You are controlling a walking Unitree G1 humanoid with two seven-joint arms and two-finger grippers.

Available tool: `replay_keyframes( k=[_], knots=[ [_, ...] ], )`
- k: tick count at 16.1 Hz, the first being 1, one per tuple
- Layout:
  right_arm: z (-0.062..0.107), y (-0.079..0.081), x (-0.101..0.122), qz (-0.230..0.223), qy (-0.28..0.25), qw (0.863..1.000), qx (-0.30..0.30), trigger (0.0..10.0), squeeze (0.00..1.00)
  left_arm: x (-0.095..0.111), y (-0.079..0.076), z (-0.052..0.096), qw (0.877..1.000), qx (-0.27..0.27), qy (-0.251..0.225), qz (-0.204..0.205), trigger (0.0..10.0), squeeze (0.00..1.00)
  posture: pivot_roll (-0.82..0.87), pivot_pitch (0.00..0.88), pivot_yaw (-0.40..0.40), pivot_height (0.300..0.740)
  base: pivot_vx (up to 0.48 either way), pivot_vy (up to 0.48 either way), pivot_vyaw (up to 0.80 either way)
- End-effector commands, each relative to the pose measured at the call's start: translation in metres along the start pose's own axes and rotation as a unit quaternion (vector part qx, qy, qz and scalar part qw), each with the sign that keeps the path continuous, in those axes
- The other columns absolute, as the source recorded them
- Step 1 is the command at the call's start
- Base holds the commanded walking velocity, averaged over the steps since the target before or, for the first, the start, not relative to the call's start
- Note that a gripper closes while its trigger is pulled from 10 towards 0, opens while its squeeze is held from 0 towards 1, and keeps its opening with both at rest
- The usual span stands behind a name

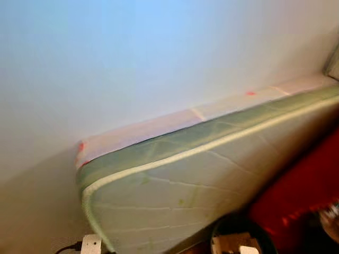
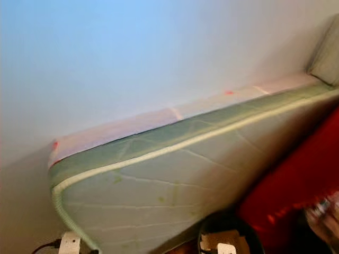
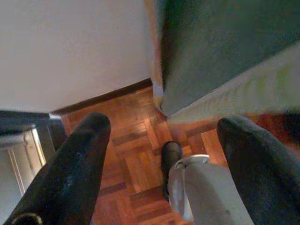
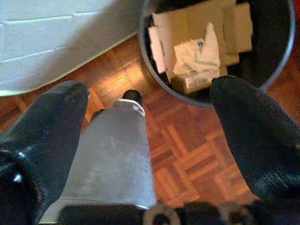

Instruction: Clean up the room

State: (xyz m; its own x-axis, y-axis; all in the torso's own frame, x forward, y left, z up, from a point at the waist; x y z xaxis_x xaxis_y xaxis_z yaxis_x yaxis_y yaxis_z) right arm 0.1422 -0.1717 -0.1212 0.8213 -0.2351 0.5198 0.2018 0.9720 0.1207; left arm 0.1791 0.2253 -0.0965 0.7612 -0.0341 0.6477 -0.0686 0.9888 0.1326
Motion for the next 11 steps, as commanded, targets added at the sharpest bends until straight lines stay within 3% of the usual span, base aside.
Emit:
replay_keyframes(
  k=[1,11],
  knots=[
    [-0.0051,-0.0372,0.0758,0.016,-0.031,0.999,0.006,10.0,0.00,0.0161,-0.0210,-0.0097,0.997,-0.043,0.047,-0.032,10.0,0.00,0.08,0.000,-0.079,0.740,0.000,0.000,0.80],
    [-0.0051,-0.0373,0.0750,0.023,-0.026,0.999,0.007,10.0,0.00,0.0157,-0.0211,-0.0096,0.998,-0.042,0.047,-0.030,10.0,0.00,0.08,0.000,-0.081,0.740,0.000,0.000,0.80]
  ],
)
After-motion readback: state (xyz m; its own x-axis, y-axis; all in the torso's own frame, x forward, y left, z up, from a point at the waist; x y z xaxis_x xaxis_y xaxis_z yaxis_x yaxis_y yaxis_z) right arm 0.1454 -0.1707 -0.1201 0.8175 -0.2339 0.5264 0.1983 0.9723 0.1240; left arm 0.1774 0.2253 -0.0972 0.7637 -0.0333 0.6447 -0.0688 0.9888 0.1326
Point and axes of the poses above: a point about 5 cm out from each wrist's last joint towards the gripper, its own z axis pointing back from the gripper into the wrist, its own x axis along the axis of the wrist's last joint, y = z × x, the point moved 2 cm from there along -z, pointing out of the wrist towards the gripper, and after that the axes turned 5 degrees about -z, right-handed, at the moved point
